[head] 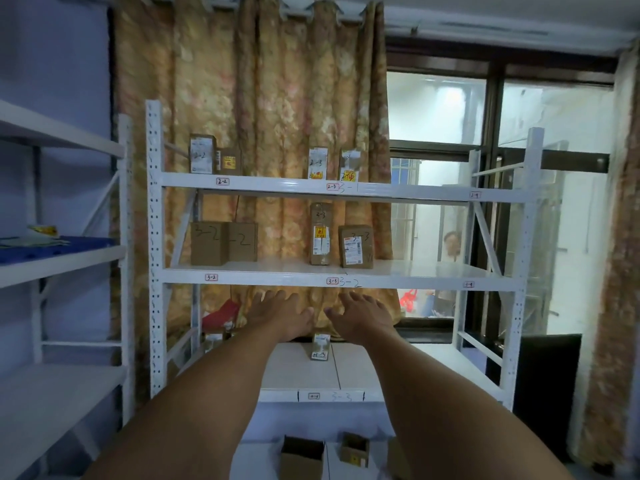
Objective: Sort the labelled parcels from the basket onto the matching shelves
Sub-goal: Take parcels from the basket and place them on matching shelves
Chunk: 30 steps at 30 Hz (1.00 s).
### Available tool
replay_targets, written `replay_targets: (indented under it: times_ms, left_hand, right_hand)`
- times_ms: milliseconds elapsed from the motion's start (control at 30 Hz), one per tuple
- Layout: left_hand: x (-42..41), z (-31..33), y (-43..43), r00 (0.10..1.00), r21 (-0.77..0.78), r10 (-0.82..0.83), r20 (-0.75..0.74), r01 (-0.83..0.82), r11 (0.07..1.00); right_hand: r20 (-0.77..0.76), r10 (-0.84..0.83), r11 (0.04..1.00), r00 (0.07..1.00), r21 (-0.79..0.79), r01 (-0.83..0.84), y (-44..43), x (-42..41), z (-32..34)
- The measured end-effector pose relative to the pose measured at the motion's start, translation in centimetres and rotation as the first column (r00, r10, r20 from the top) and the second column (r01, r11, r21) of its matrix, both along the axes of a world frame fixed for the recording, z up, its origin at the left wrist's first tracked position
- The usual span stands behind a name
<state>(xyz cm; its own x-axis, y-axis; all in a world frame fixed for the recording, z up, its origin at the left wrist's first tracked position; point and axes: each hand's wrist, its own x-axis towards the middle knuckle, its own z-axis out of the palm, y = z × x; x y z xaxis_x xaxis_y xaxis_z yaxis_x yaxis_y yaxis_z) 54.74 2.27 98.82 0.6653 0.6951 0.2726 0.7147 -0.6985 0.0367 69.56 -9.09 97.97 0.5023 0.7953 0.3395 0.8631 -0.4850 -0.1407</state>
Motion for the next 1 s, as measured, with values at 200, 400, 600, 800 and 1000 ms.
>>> replay_targets:
  times_ms: [200, 400, 600, 800, 1000]
  left_hand:
    - [-0.2, 0.8, -2.4, 1.0, -0.002, 0.014, 0.016, -0.014, 1.0]
    - [0.2, 0.9, -3.9, 1.0, -0.008, -0.007, 0.03, 0.007, 1.0]
    - [0.4, 0.1, -4.0, 1.0, 0.009, -0.015, 0.024, 0.015, 1.0]
    - [-3.3, -1.9, -2.6, 0.997, -0.003, 0.065, 0.037, -0.065, 0.998]
    - [-12.3, -4.2, -0.9, 0.971, -0.035, 0.224, 0.088, -0.222, 0.974]
  right_hand:
    - [0.029, 0.01, 1.0, 1.0, 0.015, -0.011, -2.7, 0.0, 1.1]
    - [0.001, -0.002, 1.0, 1.0, 0.028, 0.002, -4.6, 0.7, 1.2]
    - [0.009, -0.007, 1.0, 1.0, 0.018, 0.007, -5.4, 0.5, 1.0]
    - [-0.009, 0.054, 0.998, 0.998, -0.019, -0.054, -3.8, -0.5, -0.2]
    - [0.002, 0.242, 0.964, 0.97, -0.112, -0.24, 1.8, -7.4, -2.4]
